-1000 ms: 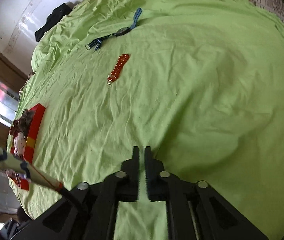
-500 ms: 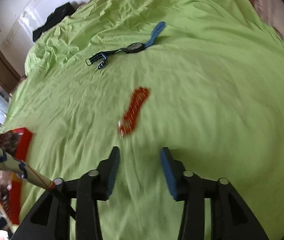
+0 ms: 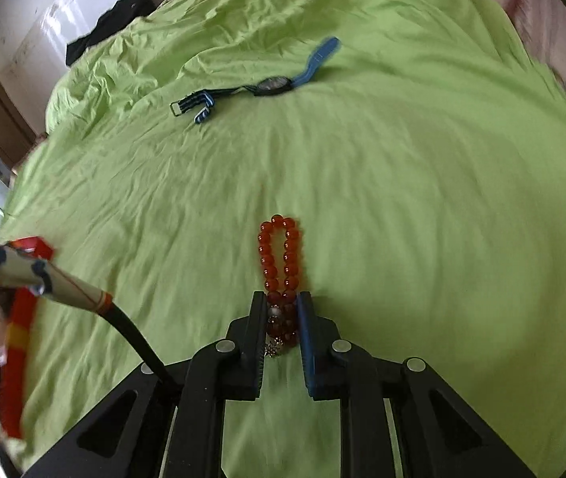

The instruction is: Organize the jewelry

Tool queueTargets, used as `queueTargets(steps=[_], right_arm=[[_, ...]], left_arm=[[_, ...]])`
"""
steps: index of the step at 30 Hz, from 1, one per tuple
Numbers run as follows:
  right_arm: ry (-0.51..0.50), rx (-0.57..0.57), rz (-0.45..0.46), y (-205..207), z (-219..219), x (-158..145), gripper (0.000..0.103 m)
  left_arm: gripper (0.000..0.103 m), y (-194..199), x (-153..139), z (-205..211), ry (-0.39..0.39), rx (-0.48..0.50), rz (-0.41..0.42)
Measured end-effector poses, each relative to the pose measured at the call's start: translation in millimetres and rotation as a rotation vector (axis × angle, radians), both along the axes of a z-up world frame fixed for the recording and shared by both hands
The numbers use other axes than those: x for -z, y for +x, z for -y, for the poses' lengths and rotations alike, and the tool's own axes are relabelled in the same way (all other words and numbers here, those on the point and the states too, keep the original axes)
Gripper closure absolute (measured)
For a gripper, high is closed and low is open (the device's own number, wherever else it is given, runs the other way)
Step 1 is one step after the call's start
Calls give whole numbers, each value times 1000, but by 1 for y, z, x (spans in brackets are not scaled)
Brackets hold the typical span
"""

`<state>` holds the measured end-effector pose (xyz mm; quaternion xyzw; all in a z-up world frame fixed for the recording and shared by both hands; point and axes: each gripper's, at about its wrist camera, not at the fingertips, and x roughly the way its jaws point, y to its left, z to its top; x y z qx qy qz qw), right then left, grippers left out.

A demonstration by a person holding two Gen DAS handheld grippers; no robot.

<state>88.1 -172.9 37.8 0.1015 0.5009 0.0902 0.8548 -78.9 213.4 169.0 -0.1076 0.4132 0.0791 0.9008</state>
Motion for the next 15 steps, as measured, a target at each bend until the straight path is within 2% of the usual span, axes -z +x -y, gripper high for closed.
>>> queueTargets(steps=[1,5,11,13,15], right_arm=[[25,4,-9,-8,4,0,87],[109,-2,-33,-41,12,1,87],[108,-38,-7,-70,7,-1,86],[114,-40,13,-74,8,-1,82],[140,-36,34,-76,11,-2,62]], left_arm=[[41,-6,-9,-21,-1,-65,9],[41,-28,-27,-67,7,-221,35],[39,-49,-39,-91,-6,-304,65],[39,-50,-39,-91,-23,-300,67],[38,-50,-40,-87,-21,-289,67]])
